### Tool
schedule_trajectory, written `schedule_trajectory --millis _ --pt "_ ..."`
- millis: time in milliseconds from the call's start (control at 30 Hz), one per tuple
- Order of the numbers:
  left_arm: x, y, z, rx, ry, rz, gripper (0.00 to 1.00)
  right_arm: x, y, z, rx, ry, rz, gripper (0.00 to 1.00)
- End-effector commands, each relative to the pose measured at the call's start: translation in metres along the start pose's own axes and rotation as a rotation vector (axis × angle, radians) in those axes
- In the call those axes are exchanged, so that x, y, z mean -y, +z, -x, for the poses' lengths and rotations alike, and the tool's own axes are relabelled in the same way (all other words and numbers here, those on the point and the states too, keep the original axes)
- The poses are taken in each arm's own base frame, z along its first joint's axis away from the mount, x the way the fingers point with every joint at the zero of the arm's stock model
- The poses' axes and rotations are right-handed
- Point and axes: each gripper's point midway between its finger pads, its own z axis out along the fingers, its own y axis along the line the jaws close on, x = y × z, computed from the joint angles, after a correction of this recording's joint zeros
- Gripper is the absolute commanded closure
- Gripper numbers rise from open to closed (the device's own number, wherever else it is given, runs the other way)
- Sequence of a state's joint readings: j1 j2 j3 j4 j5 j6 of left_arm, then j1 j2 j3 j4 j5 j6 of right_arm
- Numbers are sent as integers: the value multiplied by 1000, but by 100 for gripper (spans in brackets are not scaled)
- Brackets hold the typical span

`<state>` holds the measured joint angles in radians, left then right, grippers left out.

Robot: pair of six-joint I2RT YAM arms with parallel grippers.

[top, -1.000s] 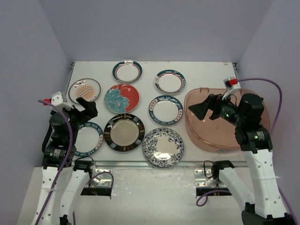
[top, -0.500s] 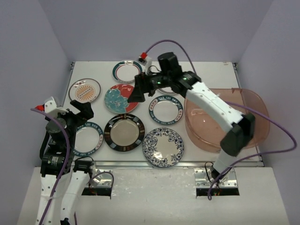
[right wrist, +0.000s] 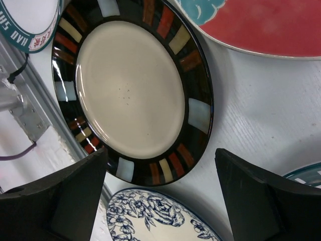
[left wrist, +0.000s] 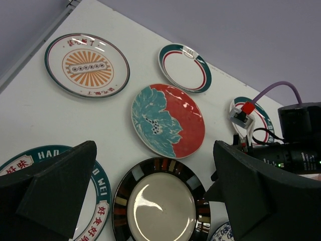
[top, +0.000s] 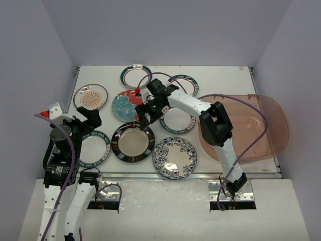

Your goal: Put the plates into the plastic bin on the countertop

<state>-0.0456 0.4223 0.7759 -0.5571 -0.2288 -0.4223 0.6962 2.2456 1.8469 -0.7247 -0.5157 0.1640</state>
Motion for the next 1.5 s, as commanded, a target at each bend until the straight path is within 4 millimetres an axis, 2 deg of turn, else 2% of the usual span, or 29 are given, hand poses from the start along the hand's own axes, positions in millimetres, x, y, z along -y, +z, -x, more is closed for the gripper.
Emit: schedule_trajectory --millis 0,300,533,667,833,1167,1300,1467 --pt "10 4 4 11 8 -47 0 3 1 -2 -4 -56 -3 14" --pt "16 0 6 18 12 -84 0 29 35 -18 -64 -22 -35 15" --pt "19 0 5 14 17 -103 0 31 48 -29 -118 7 29 34" --pt "27 -3 4 13 26 -150 0 35 52 -34 -160 97 112 47" --pt "27 -4 5 20 25 -155 0 38 60 -45 -197 122 142 50" --pt "27 -5 6 25 25 -154 0 30 63 -43 -204 133 207 83" --pt "27 -5 6 24 25 -153 0 27 59 -38 -189 132 217 99" --pt "27 -5 6 25 25 -153 0 17 42 -22 -134 150 276 100"
